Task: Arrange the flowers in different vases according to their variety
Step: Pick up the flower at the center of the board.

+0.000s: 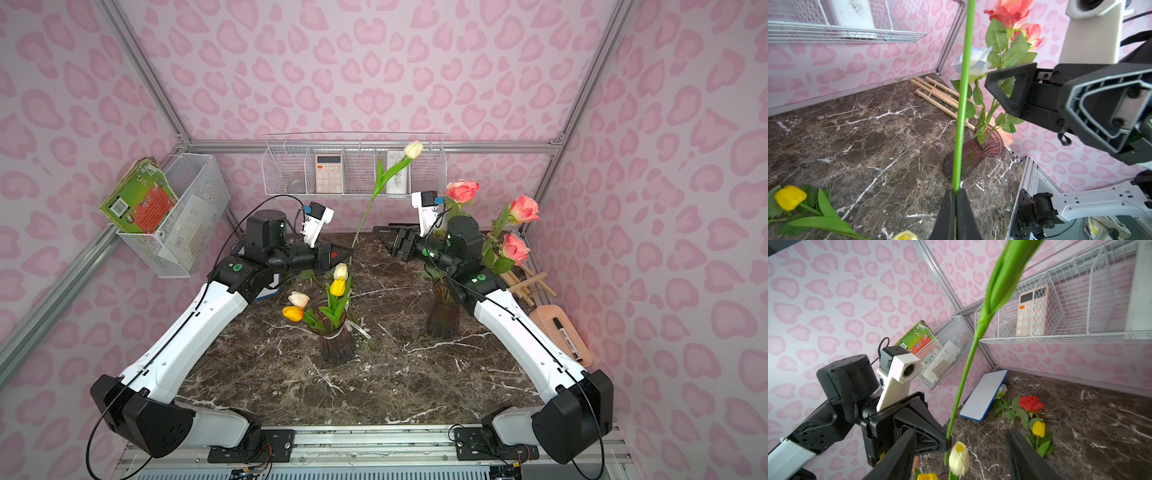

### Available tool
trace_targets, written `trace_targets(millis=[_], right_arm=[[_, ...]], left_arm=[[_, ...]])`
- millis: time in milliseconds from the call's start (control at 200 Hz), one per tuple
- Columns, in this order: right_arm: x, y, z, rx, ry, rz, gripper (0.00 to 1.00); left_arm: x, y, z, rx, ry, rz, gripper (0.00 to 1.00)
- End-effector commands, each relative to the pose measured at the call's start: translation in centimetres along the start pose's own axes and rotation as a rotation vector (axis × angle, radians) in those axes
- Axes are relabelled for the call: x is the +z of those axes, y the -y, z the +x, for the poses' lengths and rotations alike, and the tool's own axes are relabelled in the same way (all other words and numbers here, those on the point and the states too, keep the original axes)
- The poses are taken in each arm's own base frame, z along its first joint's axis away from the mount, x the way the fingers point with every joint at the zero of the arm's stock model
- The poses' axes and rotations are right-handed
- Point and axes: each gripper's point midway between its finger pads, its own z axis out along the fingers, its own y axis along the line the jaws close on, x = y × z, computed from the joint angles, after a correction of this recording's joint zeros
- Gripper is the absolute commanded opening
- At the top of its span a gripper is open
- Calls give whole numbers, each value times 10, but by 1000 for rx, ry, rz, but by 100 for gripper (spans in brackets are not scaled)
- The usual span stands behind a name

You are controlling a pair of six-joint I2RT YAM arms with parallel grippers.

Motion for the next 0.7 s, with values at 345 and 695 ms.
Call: trace_targets(millis=[345,695], right_arm=[[28,-32,-38,-40,111,-167,45],[37,-27,-35,-27,95,-158,28]], left_arm=[[-2,24,2,47,33,100,0],[-5,27,2,56,39,104,0]])
